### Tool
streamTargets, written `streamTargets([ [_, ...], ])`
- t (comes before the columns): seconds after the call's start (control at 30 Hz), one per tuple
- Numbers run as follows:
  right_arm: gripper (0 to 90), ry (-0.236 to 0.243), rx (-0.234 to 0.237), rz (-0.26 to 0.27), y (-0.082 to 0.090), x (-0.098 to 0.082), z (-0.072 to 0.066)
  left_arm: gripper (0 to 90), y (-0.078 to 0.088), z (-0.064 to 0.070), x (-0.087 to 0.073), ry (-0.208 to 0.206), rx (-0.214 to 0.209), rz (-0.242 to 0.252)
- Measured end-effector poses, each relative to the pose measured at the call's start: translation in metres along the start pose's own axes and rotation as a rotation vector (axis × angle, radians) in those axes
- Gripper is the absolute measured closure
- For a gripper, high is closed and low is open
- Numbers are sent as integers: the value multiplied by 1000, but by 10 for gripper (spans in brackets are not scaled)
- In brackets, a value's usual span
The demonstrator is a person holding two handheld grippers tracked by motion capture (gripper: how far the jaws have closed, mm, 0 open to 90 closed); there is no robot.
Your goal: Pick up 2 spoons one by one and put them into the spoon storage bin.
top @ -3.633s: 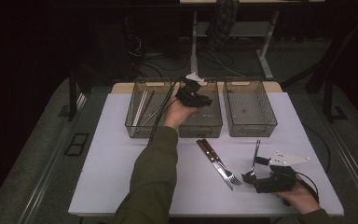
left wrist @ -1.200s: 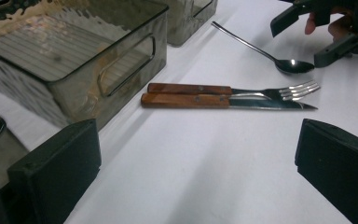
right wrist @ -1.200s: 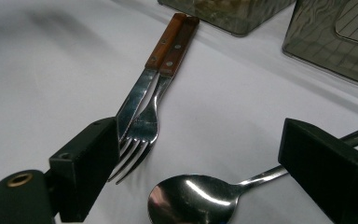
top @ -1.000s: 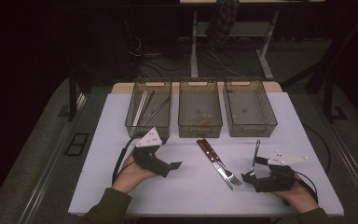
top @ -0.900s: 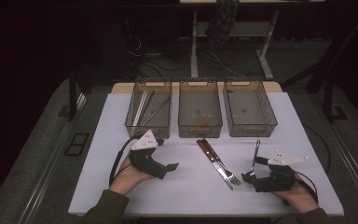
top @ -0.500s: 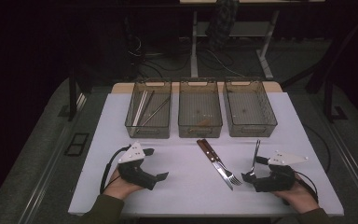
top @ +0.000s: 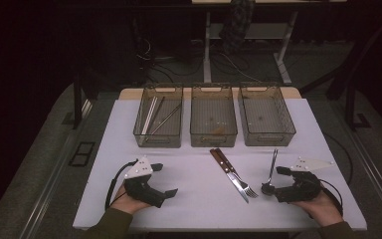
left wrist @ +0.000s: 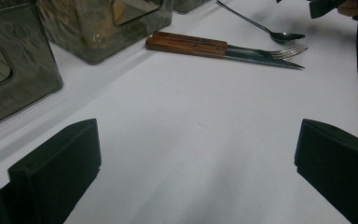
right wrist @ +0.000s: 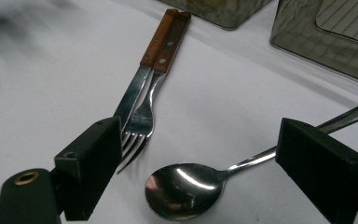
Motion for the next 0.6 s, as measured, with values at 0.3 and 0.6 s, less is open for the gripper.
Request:
streamTargets([
  [0.3,588,5,-19,-53,0,-1,-3,0,-2,2,0,-3,-15,-5],
  [0.6,879,15,-62,-121,-14,2,4,0,-3,3,-1,-3,-26,-11],
])
Point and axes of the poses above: each handheld gripper's, and its own axes: y roughly backward along the jaws, x roughly out of its top, z roughly to its right, the point moved 8 cm from there along -y, roughly forward along the jaws, and after that the axes turned 4 degrees about -y, right-handed, at the moved point
